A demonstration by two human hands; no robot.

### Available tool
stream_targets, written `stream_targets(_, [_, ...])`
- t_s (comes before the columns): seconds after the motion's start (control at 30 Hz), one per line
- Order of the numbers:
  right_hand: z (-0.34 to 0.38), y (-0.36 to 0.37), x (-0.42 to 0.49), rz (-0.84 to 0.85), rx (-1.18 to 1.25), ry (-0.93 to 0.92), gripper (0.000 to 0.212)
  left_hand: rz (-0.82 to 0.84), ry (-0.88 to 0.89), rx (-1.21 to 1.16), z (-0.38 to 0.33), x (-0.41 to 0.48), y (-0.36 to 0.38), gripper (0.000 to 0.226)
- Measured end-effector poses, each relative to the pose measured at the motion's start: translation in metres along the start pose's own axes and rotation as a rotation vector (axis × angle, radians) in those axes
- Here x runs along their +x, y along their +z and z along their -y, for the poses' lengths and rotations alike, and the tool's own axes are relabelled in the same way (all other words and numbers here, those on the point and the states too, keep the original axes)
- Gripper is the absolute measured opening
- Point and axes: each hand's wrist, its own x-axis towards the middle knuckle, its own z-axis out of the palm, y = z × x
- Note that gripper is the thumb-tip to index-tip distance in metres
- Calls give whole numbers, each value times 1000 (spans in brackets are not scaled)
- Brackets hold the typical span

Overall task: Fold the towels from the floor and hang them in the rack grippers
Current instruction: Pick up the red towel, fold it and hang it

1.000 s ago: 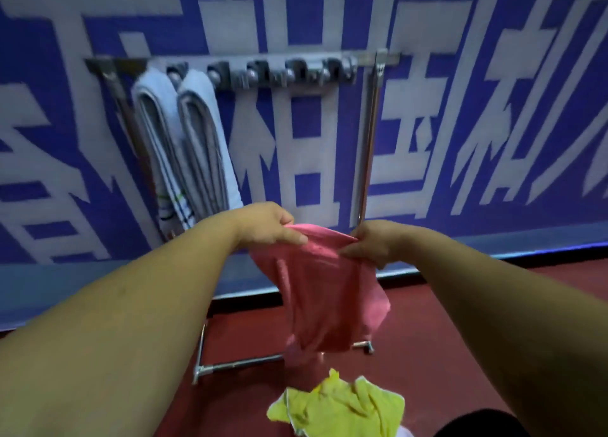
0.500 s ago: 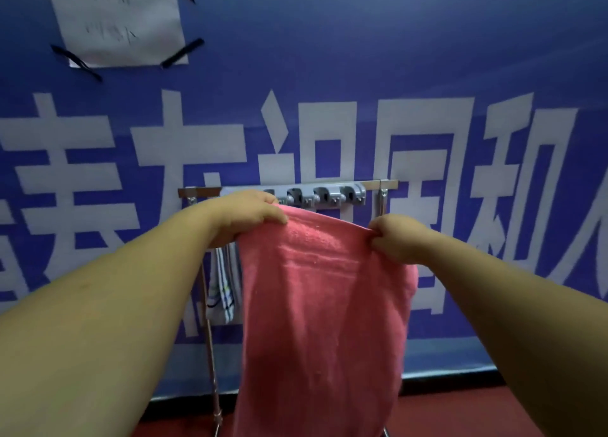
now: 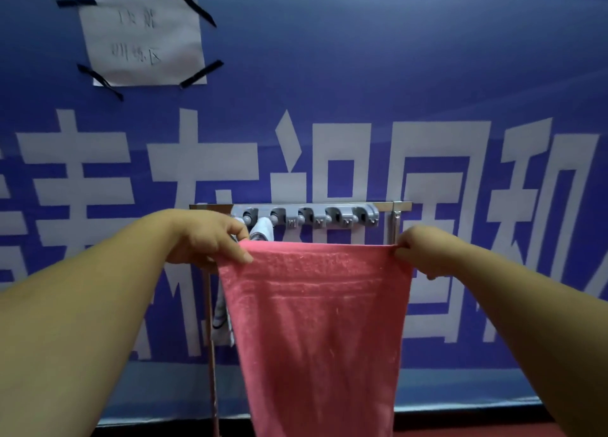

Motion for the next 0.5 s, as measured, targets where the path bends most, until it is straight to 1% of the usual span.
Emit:
stream_targets(0.07, [-1, -2, 0, -47, 45, -5, 26, -6, 31, -60, 5, 1, 0, 26])
stream_targets(0.13, [-1, -8, 2, -157, 133, -21, 27, -19, 59, -145, 7, 2, 0, 25])
stream_targets(0.2, [-2, -15, 3, -277, 249, -24, 28, 2, 80, -238, 9, 1, -1, 24])
stream_targets(0.23, [-2, -18, 3, -293, 282, -20, 27, 29, 81, -270, 12, 1, 0, 23])
stream_targets(0.3, [-5, -19, 3, -240, 281, -10, 25, 58, 59, -258, 20, 4, 3, 23])
stream_targets(0.33, [-7, -18, 3, -209, 268, -4, 24, 46, 42, -240, 24, 7, 5, 23])
stream_targets(0.4, [-12, -15, 5, -176, 244, -2, 23, -12, 31, -247, 29, 14, 8, 24])
stream_targets(0.5, [-18, -10, 9, -111, 199, 10, 20, -84, 50, -269, 30, 22, 10, 19])
